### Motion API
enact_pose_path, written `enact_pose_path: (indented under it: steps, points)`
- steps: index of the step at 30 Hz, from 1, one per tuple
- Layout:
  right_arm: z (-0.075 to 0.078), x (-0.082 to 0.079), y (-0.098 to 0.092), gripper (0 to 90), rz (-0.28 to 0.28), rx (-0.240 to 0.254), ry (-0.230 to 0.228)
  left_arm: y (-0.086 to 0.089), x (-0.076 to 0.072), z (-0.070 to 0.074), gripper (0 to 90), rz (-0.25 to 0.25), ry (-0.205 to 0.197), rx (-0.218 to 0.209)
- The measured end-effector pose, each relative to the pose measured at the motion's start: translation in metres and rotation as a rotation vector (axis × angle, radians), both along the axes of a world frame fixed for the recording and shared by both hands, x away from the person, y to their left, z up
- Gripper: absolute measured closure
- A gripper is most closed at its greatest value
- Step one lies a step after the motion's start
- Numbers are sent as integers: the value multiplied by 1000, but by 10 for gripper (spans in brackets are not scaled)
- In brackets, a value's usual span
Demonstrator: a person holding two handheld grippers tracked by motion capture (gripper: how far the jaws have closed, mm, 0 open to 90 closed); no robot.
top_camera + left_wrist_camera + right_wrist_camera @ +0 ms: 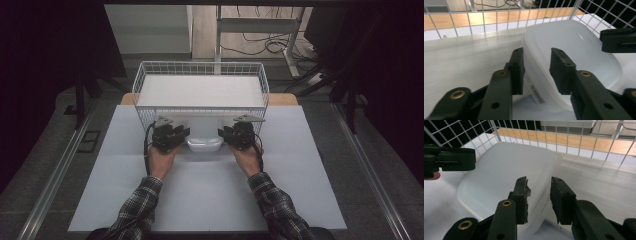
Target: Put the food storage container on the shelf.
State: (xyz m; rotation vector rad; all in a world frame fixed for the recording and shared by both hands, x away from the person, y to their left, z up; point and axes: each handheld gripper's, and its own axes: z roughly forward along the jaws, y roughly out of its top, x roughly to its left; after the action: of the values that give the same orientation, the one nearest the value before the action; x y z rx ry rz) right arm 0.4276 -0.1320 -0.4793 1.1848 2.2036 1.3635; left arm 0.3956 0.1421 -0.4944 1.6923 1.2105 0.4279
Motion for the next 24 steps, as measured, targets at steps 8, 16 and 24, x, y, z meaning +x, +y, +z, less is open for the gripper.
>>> enact_pose_path:
  steps: [8, 16, 24]
  points:
    - [7, -3, -3, 701, 36, -8, -13, 4, -7, 7, 511, -17, -36, -8]
    - [15, -24, -6, 890, 119, -15, -33, 8, -34, 9, 254, -109, -49, -3]
    - [10, -42, 6, 889, 233, -45, -18, 5, -69, 0, 74, -199, -62, 68]
